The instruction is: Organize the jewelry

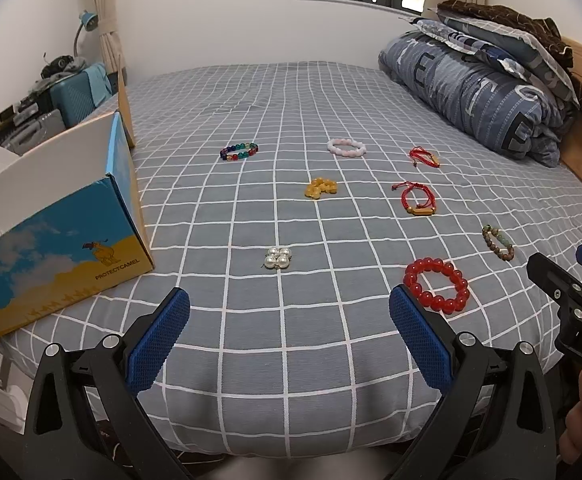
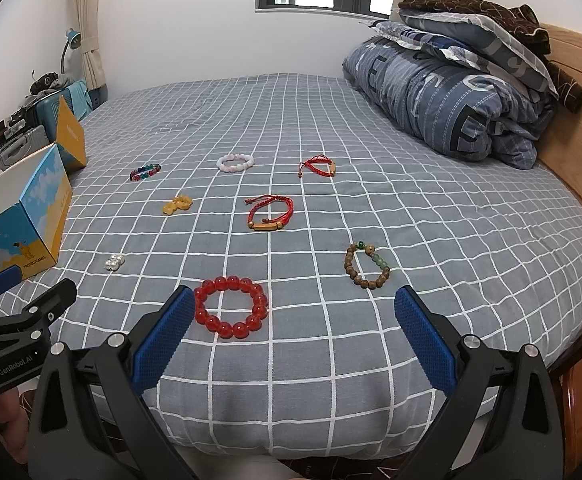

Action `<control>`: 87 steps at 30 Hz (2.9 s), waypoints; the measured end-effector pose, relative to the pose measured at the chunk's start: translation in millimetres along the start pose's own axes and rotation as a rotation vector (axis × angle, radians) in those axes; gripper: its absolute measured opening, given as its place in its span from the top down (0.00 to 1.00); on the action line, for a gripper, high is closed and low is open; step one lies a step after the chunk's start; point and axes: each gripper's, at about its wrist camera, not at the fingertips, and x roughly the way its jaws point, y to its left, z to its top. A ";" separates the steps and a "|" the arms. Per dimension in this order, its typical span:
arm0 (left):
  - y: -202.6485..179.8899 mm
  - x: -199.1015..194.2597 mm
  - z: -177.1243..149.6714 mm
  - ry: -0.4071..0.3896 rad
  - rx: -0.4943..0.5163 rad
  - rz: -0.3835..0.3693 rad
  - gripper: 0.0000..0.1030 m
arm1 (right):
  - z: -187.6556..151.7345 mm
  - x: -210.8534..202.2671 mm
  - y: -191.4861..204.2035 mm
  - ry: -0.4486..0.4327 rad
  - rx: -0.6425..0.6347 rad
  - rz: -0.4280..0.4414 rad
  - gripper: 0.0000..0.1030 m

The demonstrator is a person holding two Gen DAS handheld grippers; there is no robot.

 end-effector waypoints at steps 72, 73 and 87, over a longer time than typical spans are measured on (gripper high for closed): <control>-30.5 230.9 118.2 0.286 0.105 -0.045 0.74 | 21.9 181.9 -74.2 0.318 0.038 -0.022 0.36; -30.8 230.3 118.8 0.286 0.108 -0.040 0.80 | 22.8 181.2 -73.9 0.321 0.036 -0.022 0.43; -29.0 220.0 120.4 0.280 0.081 -0.055 0.82 | 27.9 168.8 -70.1 0.319 0.049 -0.045 0.93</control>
